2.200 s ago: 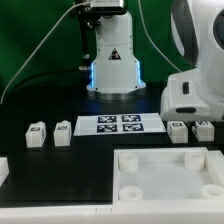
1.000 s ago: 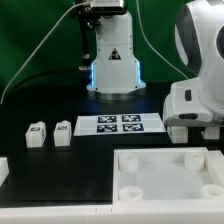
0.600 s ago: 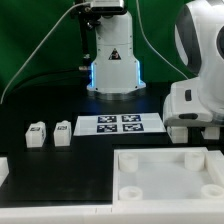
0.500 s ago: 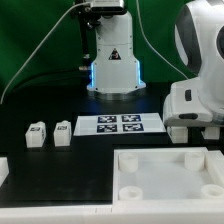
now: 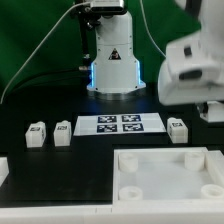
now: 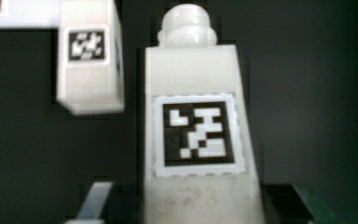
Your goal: Assemble one leg
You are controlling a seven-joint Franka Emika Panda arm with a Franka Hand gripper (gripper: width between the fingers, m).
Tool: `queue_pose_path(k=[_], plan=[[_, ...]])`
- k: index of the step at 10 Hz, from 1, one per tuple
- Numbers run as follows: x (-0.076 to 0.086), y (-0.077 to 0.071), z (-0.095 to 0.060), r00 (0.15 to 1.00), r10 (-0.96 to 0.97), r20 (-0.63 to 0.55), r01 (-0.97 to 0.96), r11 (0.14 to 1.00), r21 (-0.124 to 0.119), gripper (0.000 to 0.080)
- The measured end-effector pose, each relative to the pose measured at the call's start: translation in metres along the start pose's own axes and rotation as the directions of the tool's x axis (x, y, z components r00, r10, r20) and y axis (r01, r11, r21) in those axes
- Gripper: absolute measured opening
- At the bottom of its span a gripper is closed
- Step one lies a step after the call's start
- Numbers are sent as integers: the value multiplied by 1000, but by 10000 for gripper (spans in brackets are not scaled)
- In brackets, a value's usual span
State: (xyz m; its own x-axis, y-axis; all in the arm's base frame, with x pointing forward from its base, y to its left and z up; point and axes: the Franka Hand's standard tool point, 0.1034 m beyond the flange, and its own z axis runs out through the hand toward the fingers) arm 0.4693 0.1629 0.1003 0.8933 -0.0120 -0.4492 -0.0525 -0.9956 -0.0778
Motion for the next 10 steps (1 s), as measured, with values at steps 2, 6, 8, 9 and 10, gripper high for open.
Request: queue_pose_path(k=[2,6,8,9,10], plan=[[-10,4,-31,985,33,-167,-33,999,4,292],[0,-1,-36,882,-20,-470,33,999,19,292],[36,13,-86,759,-89,-645,93,995,-28,292],[49,9,-107,690,-90,-719,108,994,-20,292],[60,3,-121,613,-74,-787,122,992,2,292]])
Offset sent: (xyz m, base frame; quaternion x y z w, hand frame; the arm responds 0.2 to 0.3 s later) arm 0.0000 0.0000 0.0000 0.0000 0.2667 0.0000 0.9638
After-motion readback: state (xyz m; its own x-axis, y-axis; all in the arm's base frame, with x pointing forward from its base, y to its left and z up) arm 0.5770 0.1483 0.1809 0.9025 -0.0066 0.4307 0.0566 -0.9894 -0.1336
